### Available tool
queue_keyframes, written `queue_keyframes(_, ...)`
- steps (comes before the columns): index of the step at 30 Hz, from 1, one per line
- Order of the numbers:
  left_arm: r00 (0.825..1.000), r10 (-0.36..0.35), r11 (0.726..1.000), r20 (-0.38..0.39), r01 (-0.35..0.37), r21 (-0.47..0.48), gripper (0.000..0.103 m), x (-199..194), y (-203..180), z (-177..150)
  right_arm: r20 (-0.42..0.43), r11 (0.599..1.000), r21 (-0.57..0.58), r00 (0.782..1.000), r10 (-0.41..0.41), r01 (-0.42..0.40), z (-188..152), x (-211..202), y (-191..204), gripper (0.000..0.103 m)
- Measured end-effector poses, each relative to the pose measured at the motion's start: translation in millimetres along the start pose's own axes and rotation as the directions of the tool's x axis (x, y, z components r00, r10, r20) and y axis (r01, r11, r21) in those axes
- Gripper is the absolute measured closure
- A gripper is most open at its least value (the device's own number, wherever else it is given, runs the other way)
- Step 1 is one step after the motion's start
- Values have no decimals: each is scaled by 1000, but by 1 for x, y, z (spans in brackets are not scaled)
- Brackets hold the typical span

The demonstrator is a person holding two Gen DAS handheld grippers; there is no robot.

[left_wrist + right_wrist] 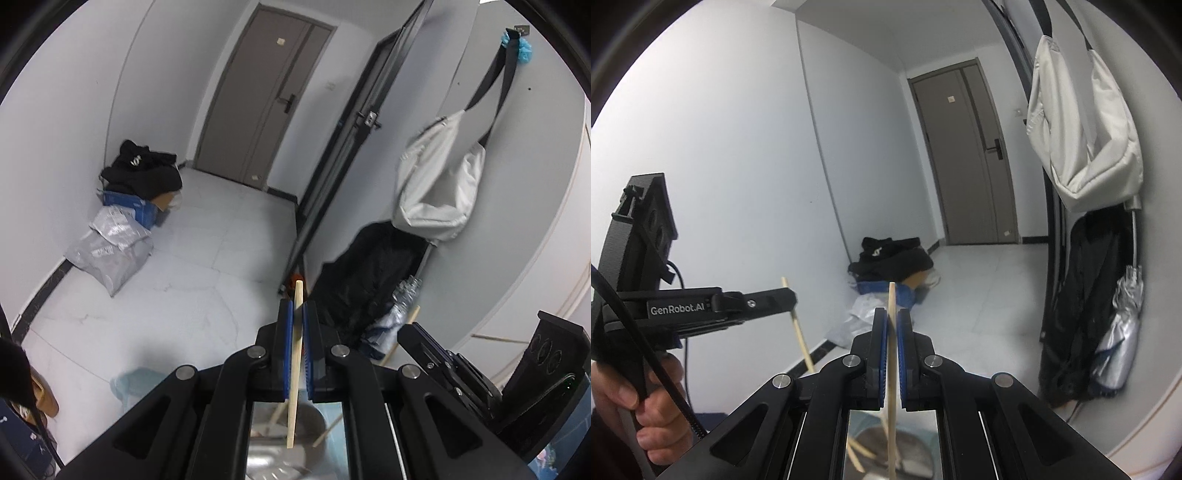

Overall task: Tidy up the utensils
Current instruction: 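Lower both chopsticks into the white holder and open both tools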

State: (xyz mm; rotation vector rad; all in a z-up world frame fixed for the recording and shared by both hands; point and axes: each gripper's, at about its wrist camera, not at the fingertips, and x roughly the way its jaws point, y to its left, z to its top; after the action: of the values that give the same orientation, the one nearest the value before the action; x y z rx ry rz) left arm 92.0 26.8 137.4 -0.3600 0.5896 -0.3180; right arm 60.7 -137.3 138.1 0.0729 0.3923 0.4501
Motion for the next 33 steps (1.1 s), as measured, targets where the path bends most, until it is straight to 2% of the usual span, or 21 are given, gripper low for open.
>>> queue_keyframes(3,999,28,999,32,-28,-19,101,6,10,1,4,1000,-18,1000,-11,11,0,13,-2,99)
queue_keyframes(11,999,23,1000,33,-22,-19,101,27,21,-7,-3,997,-78,1000,-30,30,-11,37,-4,99)
queue_keyframes(15,998,18,1000,64,-18,-11,101,31,25,-14,-13,993,-116,1000,-27,26,-21,40,-1,99)
queue_keyframes(16,997,35,999,65,-34,-17,101,32,27,-17,-16,992,-123,1000,-27,25,-23,39,-1,99)
queue_keyframes(23,999,26,1000,41,-25,-17,101,36,28,-23,-47,986,-166,999,-11,3,-36,39,2,99)
queue_keyframes(33,1000,25,998,3,-25,55,101,34,17,-39,-98,987,-159,995,20,-36,-55,42,1,99)
